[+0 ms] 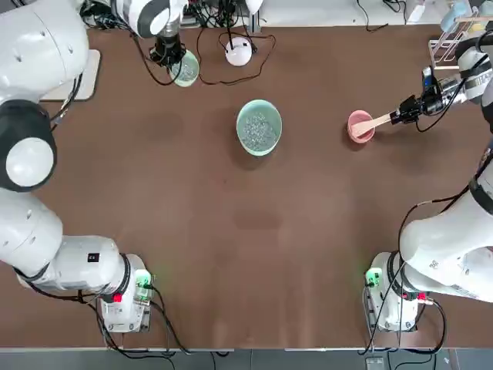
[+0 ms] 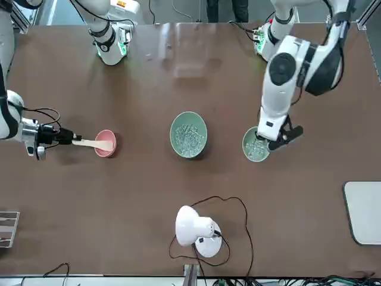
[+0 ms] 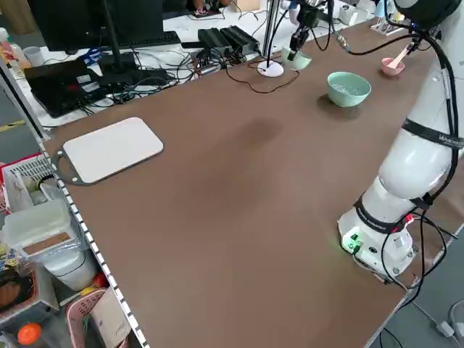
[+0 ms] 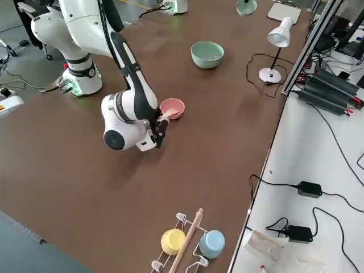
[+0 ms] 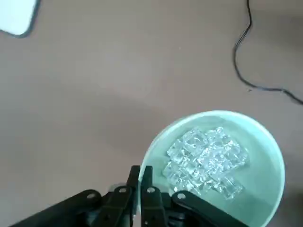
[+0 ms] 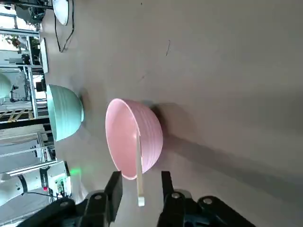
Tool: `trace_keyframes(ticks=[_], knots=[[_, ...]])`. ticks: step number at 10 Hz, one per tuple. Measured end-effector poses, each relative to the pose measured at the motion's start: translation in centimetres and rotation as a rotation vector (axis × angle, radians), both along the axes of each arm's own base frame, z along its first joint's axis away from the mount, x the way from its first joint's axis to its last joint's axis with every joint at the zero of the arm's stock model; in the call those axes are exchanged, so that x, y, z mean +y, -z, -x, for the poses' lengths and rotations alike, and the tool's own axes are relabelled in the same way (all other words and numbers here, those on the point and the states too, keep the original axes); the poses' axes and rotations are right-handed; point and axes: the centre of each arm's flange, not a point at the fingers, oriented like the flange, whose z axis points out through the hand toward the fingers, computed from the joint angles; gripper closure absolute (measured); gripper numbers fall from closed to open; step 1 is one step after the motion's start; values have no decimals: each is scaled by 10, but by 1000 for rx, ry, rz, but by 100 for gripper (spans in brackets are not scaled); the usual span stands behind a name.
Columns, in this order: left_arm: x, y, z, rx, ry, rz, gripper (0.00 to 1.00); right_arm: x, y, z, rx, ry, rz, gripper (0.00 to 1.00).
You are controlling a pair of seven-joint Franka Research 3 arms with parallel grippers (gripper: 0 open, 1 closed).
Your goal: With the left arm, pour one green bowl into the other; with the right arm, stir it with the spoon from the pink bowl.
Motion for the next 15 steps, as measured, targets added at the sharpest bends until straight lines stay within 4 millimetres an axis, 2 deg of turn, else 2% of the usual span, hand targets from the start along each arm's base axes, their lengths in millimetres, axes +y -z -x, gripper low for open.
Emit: trace_keyframes(ticks=[2,4,8,11,13,15], knots=[[-41,-3,16,-20,-36,-96,96,0,2,0,2,0,-1,62],[-84,5,25,-50,-70,-172,96,0,5,0,4,-1,-3,64],[-163,47,59,-107,-125,-326,96,0,8,0,-12,-15,-7,78],[-196,68,70,-239,-223,-389,96,0,9,0,-19,-20,-8,83],[-216,84,75,-353,-287,-429,96,-1,5,0,-27,-26,-36,93],[-249,88,91,-459,-299,-437,96,-1,1,-1,-32,-34,-49,94]])
